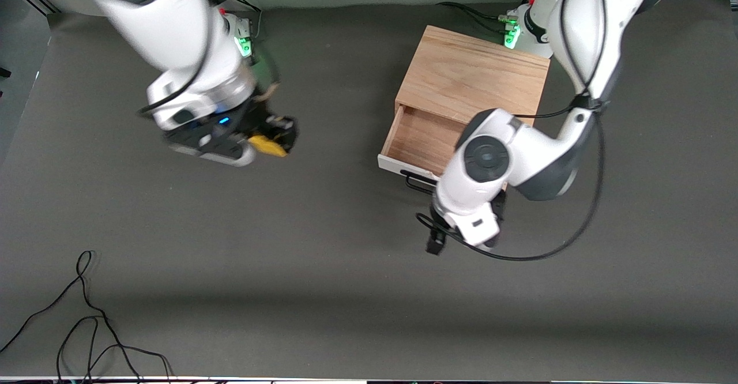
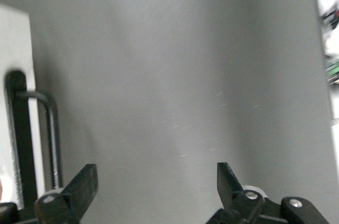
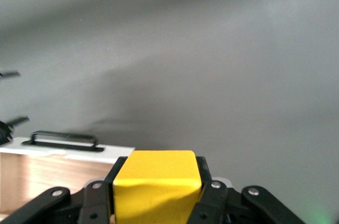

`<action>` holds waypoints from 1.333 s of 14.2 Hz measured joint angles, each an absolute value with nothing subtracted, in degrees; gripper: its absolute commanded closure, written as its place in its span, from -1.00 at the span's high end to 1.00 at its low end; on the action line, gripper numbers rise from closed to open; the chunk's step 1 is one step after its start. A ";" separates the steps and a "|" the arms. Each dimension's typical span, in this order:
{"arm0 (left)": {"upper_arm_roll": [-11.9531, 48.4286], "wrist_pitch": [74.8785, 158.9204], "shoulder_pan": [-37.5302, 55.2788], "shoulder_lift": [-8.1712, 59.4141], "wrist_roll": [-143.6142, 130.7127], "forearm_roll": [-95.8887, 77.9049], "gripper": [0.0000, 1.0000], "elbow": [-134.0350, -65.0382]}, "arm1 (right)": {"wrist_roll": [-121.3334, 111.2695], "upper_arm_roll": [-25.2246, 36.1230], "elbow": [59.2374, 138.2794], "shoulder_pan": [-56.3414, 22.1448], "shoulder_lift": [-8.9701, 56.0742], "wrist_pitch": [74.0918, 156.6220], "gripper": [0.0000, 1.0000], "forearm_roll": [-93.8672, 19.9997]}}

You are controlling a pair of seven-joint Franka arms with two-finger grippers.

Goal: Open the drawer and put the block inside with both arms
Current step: 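Lift the yellow cube with the right gripper toward the open drawer, then lower the cube into the drawer with the right gripper while the left gripper withdraws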

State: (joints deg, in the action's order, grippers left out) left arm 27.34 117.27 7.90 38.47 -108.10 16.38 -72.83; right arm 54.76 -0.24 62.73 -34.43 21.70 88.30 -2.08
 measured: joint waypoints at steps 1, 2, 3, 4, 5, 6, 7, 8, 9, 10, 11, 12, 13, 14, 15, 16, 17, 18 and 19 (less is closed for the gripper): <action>27.39 116.25 6.20 37.31 -106.22 16.37 0.99 -72.04 | 57.57 -0.25 62.74 -36.53 22.13 89.50 -1.00 -2.07; 27.49 114.48 4.30 35.97 -103.23 15.97 0.99 -71.65 | 60.28 -0.24 62.74 -38.46 22.79 91.03 -1.00 -2.08; 27.53 112.36 2.23 34.60 -99.43 14.83 0.99 -71.44 | 62.81 -0.24 62.77 -40.18 23.75 93.10 -1.00 -2.07; 27.49 110.33 0.00 33.20 -94.96 12.95 0.99 -71.41 | 65.16 -0.24 62.80 -41.89 25.01 95.67 -1.00 -2.07; 27.47 108.16 -2.35 31.88 -90.30 10.98 0.99 -71.39 | 67.05 -0.23 62.83 -43.49 26.49 98.22 -1.00 -2.07; 27.45 105.58 -4.93 30.62 -85.36 9.16 0.99 -71.39 | 68.22 -0.22 62.86 -45.01 28.20 100.53 -1.00 -2.05; 27.45 102.94 -7.50 29.55 -80.33 7.73 0.99 -71.39 | 68.97 -0.18 62.86 -46.50 30.03 102.62 -1.00 -1.95; 27.46 100.33 -10.24 28.54 -74.95 6.53 0.99 -71.40 | 69.44 -0.13 62.82 -47.96 31.94 104.35 -1.00 -1.66; 27.47 98.00 -12.83 27.71 -69.63 5.29 0.99 -71.41 | 69.90 -0.06 62.79 -49.18 33.61 105.59 -1.00 -1.30; 27.46 95.61 -15.40 26.88 -64.07 4.04 0.99 -71.41 | 70.55 0.01 62.70 -50.24 35.12 106.35 -1.00 -1.06; 27.45 93.16 -17.96 26.00 -58.37 3.01 0.99 -71.41 | 71.20 0.06 62.63 -51.03 36.39 106.97 -1.00 -0.96; 27.48 90.67 -20.47 25.05 -52.40 2.44 0.99 -71.40 | 71.61 0.09 62.57 -51.58 37.56 107.22 -1.00 -0.92; 27.48 88.44 -22.64 24.06 -46.46 2.17 0.99 -71.44 | 72.19 0.10 62.55 -51.95 38.63 107.71 -1.00 -0.91; 27.47 86.56 -24.49 23.00 -40.51 2.06 0.99 -71.57 | 73.26 0.10 62.51 -52.23 39.75 108.60 -1.00 -0.91; 27.46 85.33 -25.97 21.75 -34.73 1.99 0.99 -72.03 | 74.66 0.10 62.48 -52.52 40.99 109.70 -1.00 -0.91; 27.46 84.91 -27.11 20.18 -29.56 1.97 0.99 -73.14 | 76.16 0.10 62.43 -52.89 42.28 110.72 -1.00 -0.91; 27.45 84.90 -27.85 18.40 -25.18 1.96 0.99 -74.72 | 77.60 0.10 62.40 -53.31 43.54 111.60 -1.00 -0.91; 27.43 84.89 -28.23 16.54 -21.47 1.96 0.99 -76.41 | 78.80 0.10 62.33 -53.74 44.65 112.12 -1.00 -0.90; 27.43 84.90 -28.36 14.50 -18.30 1.96 0.99 -78.33 | 79.60 0.10 62.27 -54.12 45.64 112.41 -1.00 -0.90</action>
State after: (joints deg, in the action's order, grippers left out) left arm 27.43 84.90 -28.36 14.50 -18.30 1.96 -78.33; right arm 79.60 0.10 62.27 -54.12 45.64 112.41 -0.90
